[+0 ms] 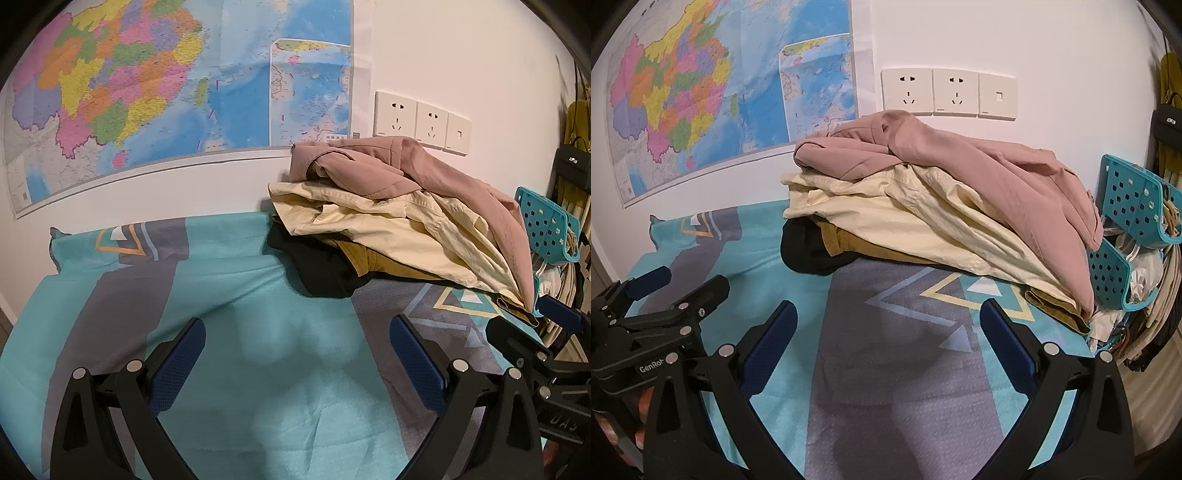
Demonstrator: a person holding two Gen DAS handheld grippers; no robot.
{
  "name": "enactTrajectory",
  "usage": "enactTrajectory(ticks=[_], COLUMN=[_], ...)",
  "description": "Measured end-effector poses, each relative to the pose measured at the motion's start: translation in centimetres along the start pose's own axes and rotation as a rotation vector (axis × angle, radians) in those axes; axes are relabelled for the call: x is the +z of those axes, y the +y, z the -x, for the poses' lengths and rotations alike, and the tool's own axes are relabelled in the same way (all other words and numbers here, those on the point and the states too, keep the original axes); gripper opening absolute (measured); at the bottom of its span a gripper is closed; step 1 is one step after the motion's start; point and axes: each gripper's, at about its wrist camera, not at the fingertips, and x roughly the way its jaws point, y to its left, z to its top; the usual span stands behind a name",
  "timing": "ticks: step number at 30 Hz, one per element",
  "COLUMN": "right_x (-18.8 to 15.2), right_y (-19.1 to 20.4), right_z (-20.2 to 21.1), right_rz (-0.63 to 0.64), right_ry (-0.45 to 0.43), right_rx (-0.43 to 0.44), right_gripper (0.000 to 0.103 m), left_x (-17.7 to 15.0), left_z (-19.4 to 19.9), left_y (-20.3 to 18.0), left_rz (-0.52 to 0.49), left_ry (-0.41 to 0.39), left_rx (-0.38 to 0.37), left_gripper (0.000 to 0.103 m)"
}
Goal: Fold large clothes
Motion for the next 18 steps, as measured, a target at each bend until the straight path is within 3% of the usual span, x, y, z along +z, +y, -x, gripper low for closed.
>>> enactTrajectory(ticks=[18], right_x=[2.6], right_y=[-0.8], right_z=[-1.9], right_rz=[0.076], right_ry=[-0.021], right_rx=[0.01], right_gripper=[0.098], left_x=[1.6], left_z=[-2.8], left_y=[-0.3], left_rz=[0.016], left_ry=[0.029], left_rx=[-0.041], left_gripper=[0.096])
